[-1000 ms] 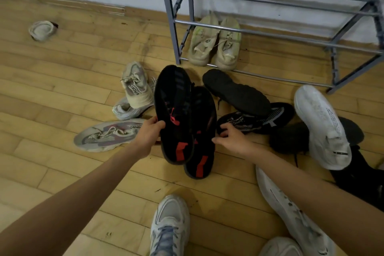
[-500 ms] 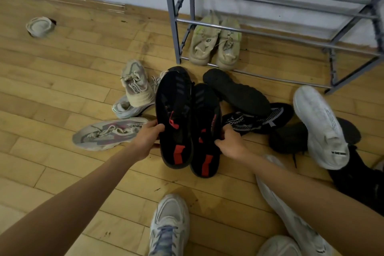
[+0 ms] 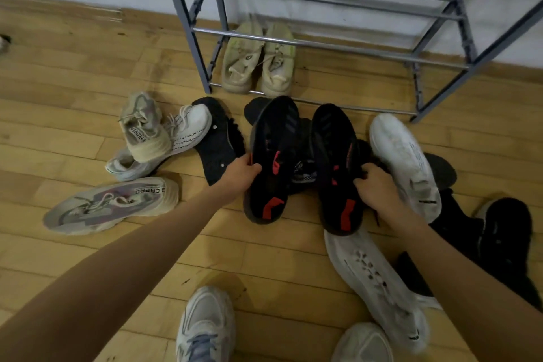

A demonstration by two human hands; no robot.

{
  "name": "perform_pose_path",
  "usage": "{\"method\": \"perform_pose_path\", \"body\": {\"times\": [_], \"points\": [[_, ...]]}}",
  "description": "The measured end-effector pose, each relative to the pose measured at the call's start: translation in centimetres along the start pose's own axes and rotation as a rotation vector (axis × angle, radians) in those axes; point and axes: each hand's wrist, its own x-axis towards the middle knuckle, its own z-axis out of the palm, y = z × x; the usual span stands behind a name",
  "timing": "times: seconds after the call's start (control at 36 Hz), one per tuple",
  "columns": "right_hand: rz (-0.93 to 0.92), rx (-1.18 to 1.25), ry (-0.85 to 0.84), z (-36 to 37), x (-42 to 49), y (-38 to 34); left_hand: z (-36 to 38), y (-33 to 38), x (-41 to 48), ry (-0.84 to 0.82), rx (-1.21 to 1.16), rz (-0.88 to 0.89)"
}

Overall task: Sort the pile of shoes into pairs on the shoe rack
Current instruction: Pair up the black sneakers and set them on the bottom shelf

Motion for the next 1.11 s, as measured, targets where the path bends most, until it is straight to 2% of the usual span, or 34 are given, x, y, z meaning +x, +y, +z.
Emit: {"method": "perform_pose_path", "body": {"times": [0.17, 0.33, 0.5, 0.69, 0.86, 1.0, 1.11], "points": [[-0.018, 0.087, 0.058, 1.2, -1.7, 0.1, 1.2, -1.3, 1.1, 0.214, 0.270, 0.135], [-0.026, -0.170, -0.082, 2.9, -4.1, 0.7, 2.5, -2.0, -0.3, 0.210, 0.462, 0.060], [-0.032, -0.159, -0.065, 3.5, -4.3, 1.5, 4.6, -1.9, -3.9, 0.261, 0.362, -0.015], [-0.033, -0.158, -0.029, 4.3, -4.5, 1.3, 6.4, -2.4, -3.6, 0.252, 0.093, -0.195], [-0.051, -0.123, -0.013, 4.1, -4.4, 1.4, 5.9, -2.8, -3.4, 0.237, 0.003, -0.163], [-0.041, 0.198, -0.073, 3.4, -4.0, 2.1, 4.8, -2.6, -3.8, 0.151, -0.247, -0.160], [-0.062, 0.407, -0.038, 2.9, -4.1, 2.3, 4.4, -1.6, -4.1, 0.118, -0.284, -0.104]]}}
